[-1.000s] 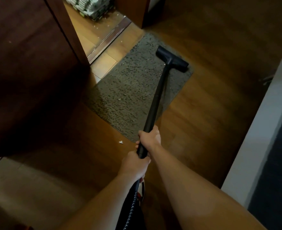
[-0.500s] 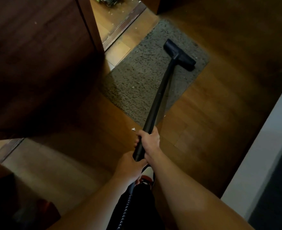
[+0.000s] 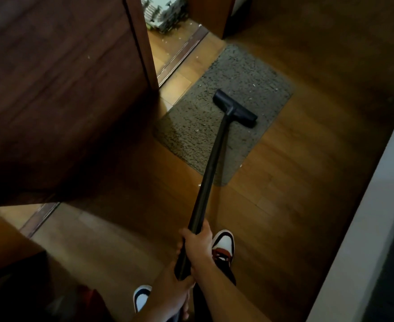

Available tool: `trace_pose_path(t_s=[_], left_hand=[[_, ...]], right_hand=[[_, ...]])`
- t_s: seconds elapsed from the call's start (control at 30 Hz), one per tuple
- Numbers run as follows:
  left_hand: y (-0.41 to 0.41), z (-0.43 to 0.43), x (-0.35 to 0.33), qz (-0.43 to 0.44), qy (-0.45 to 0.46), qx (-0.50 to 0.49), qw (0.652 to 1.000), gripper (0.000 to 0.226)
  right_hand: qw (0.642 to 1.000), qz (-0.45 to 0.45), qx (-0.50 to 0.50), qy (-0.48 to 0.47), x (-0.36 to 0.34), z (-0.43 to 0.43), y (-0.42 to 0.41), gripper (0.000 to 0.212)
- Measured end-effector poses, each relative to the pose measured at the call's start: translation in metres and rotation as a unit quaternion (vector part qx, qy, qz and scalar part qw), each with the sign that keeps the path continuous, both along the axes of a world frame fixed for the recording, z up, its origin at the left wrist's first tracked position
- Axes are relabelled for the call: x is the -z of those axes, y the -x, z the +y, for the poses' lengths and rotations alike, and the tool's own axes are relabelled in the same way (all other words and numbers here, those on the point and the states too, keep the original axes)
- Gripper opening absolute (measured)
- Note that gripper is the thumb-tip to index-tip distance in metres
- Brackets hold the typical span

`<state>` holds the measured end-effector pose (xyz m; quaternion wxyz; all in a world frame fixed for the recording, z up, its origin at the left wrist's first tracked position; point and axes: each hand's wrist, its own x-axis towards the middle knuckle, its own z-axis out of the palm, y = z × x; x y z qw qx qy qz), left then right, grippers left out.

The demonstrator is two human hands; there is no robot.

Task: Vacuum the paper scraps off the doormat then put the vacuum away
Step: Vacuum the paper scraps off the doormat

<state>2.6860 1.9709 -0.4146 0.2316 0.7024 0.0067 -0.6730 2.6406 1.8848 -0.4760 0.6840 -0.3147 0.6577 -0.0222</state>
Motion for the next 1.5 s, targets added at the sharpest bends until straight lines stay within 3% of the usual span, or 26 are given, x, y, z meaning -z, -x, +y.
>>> trace_pose_path(t_s=[0.13,0.23,0.4,0.6,0.93,1.13,1.5], left_hand=[[0.008,-0.014,0.003,-0.045,-0.014,-0.010,0.999,0.021],[0.013,-0.037,0.007,-0.034,0.000,-0.020,0.999,0.009],[0.023,-0.095,0.026,0.012,-0.033,-0.030,0.999,0.010],[0.022,-0.181,0.046,-0.016,-0.012,0.006,1.000,0.013],[0.012,-0.262,0.041,0.005,-0.019,-0.021,1.000,0.010],[0.004,-0.229,0.031,-0.012,-0.004,-0.015,1.000,0.008],[-0.004,-0.074,0.004,-0.028,-0.022,0.004,0.999,0.012]], right_hand=[[1.000,0.020,-0.016,0.008,0.006,-0.013,0.003,0.029],[0.999,0.026,-0.033,0.014,0.012,-0.037,0.008,0.030],[0.997,0.039,-0.059,0.036,0.021,-0.097,0.016,0.022],[0.998,0.032,-0.020,0.046,0.033,-0.187,0.010,0.032],[0.997,0.052,-0.018,0.056,0.036,-0.269,-0.002,0.025],[0.997,0.054,-0.012,0.047,0.028,-0.238,-0.009,0.027],[0.999,0.031,-0.038,0.013,-0.003,-0.082,-0.014,0.029]])
